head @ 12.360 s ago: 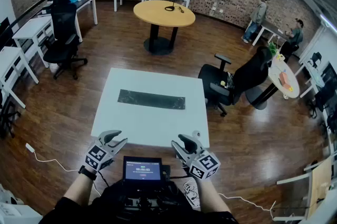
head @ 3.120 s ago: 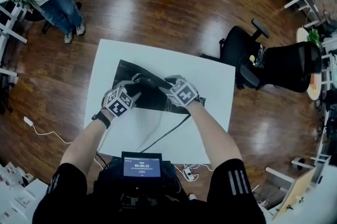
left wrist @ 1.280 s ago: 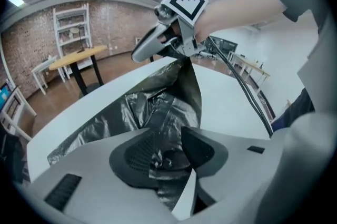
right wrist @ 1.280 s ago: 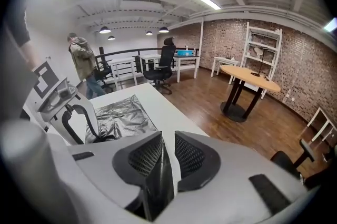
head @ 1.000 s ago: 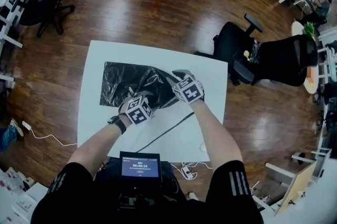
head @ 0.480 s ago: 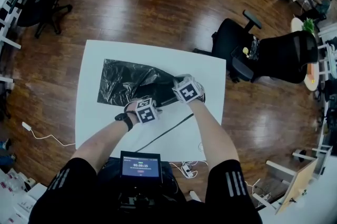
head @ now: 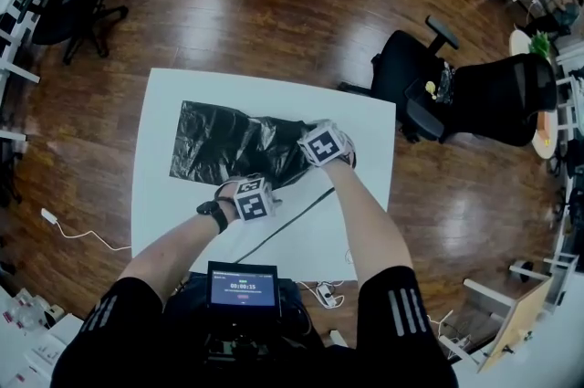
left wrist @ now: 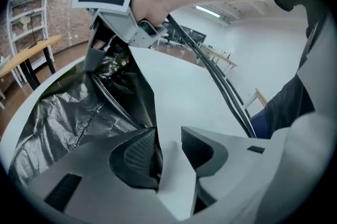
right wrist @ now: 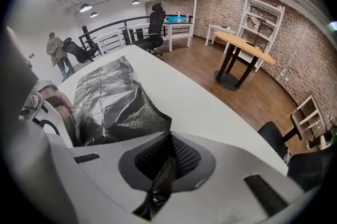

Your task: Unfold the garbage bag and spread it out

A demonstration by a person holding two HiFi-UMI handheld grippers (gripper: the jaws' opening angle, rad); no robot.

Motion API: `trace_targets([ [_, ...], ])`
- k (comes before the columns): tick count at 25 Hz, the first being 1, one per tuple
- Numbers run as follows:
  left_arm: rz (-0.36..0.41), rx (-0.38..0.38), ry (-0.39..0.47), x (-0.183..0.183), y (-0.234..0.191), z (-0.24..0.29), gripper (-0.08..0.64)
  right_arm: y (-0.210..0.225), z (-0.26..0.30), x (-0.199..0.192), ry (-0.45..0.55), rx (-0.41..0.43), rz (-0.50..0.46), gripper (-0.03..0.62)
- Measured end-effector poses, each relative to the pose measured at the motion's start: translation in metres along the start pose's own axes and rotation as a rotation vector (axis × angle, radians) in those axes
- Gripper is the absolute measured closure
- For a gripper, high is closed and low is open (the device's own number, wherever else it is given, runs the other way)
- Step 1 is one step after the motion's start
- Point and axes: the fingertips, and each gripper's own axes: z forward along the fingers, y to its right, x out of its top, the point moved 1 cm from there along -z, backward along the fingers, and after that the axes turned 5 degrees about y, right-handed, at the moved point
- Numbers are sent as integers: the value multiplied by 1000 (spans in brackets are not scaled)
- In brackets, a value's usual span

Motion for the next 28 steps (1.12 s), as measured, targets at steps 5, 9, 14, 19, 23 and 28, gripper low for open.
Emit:
trace_targets([
  [5, 39, 4, -14, -3, 3, 2, 396, -1, 15, -3, -48, -14, -75, 558],
  [9, 55, 35, 2, 0, -1, -3, 396, -3, 18, -6, -44, -11, -67, 554],
  [14, 69, 143, 87, 23, -22, -27, 396, -5, 4, 0, 28, -1, -48, 526],
  [19, 49, 286, 144, 31, -65, -53, 396, -12, -35, 25, 165, -17, -51, 514],
  [23, 82, 322, 108, 31, -92, -64, 396, -19, -66, 33, 249, -14, -29, 508],
  [28, 159, 318, 10, 20, -112, -57, 396, -25, -96, 23, 289, -17, -63, 508],
])
